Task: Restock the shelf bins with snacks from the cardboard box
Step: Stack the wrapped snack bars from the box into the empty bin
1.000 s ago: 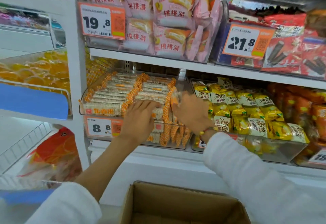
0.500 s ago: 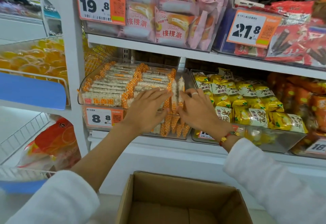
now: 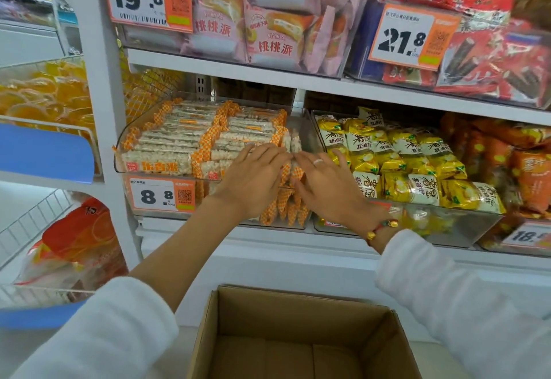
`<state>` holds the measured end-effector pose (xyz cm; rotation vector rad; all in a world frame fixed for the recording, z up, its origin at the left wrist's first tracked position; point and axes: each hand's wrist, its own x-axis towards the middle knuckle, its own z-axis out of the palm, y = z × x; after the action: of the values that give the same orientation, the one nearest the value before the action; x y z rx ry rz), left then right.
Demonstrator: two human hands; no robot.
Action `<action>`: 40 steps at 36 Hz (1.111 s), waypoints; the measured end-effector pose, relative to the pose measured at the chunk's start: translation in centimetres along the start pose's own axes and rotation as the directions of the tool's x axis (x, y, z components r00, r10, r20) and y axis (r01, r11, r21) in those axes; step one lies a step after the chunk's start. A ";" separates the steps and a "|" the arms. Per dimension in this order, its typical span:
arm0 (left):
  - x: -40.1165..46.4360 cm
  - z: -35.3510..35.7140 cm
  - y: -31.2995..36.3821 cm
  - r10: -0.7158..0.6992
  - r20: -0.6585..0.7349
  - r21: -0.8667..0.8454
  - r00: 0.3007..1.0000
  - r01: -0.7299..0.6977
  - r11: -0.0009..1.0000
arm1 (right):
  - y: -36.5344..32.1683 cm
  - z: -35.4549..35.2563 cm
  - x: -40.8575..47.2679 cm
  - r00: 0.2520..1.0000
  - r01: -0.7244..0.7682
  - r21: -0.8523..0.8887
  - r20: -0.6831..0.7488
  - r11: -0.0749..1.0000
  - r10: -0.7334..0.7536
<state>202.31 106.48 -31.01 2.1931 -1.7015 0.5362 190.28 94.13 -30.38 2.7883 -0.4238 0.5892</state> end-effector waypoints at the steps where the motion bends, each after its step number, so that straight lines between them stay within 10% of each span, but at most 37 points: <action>1: -0.1 0.0 0.1 0.000 -0.002 0.009 1.000 0.000 1.000 | 0.2 -0.1 -0.1 1.000 0.000 0.010 -0.016 1.000 0.000; 11: -4.5 -0.9 2.5 0.042 -0.364 0.008 0.931 -0.042 0.999 | 0.7 -1.3 -7.9 0.961 0.010 0.317 -0.266 0.948 0.079; 15: -7.1 1.6 3.7 -0.031 -0.228 -0.056 0.973 0.018 0.998 | 0.9 2.6 -13.4 0.966 -0.132 0.396 -0.154 0.909 0.208; 21: -11.0 8.1 6.2 -0.108 0.235 -0.098 0.966 0.134 0.986 | 2.0 9.1 -22.5 0.848 -0.482 0.321 0.403 0.815 0.343; 31: -17.7 21.0 13.0 0.143 0.652 -0.203 0.745 -0.010 0.979 | 1.7 17.0 -31.2 0.551 -0.578 0.169 0.802 0.799 0.229; 40: -23.5 31.2 16.3 0.286 0.924 -0.284 0.253 -0.044 0.958 | -1.3 24.8 -33.7 0.231 -0.498 -0.101 0.942 0.862 0.244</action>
<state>184.37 108.04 -69.33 2.2619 -2.3478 -1.2702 169.91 95.30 -66.93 2.9011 -1.3596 -1.1884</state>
